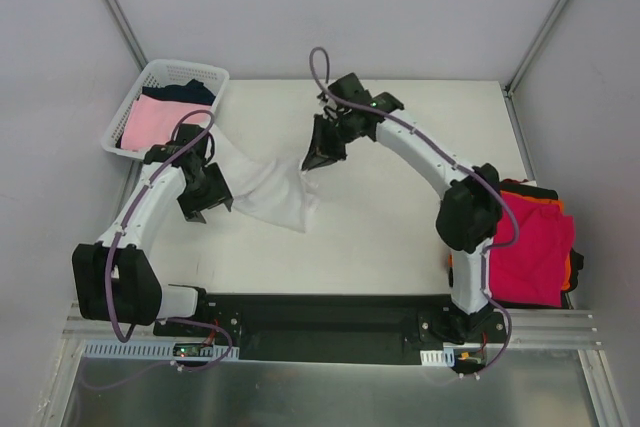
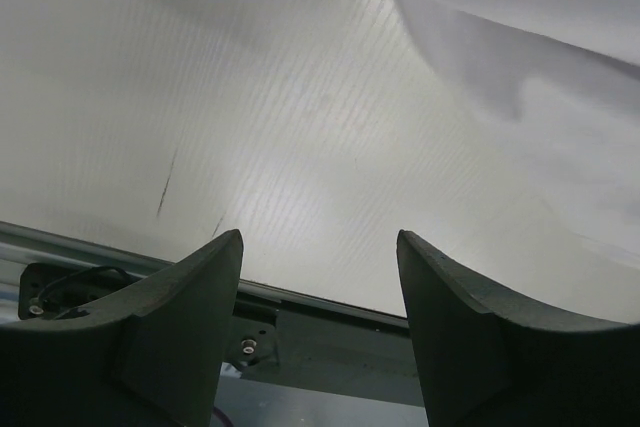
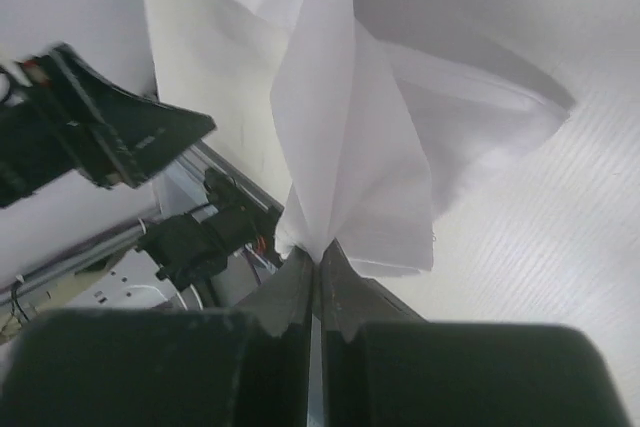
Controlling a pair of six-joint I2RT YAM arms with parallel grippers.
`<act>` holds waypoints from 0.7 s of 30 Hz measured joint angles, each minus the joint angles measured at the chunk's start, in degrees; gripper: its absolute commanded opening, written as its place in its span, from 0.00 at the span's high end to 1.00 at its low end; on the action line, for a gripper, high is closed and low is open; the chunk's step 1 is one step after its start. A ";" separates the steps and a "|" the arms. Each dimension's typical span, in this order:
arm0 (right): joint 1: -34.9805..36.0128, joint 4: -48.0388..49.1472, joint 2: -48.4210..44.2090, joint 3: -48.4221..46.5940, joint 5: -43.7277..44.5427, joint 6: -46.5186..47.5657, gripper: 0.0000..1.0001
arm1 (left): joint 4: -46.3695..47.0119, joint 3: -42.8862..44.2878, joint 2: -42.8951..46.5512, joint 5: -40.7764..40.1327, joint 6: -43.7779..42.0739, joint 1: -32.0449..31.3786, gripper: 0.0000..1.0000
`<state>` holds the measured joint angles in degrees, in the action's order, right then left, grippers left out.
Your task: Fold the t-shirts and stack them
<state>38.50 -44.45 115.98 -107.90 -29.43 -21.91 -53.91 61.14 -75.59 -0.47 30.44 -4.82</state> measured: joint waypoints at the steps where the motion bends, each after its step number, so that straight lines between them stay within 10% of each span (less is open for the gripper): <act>1: -0.81 -0.35 -1.03 -1.11 0.42 -0.02 0.99 | 0.04 0.00 -0.17 0.00 0.02 0.00 0.37; 21: -14.43 -4.59 -22.62 8.15 16.68 1.33 0.99 | 2.47 -0.15 -4.39 1.75 0.00 0.00 0.36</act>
<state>24.08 -49.04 93.36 -99.74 -12.75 -20.58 -51.44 60.99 -79.99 1.28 30.44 -4.82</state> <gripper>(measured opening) 0.033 0.637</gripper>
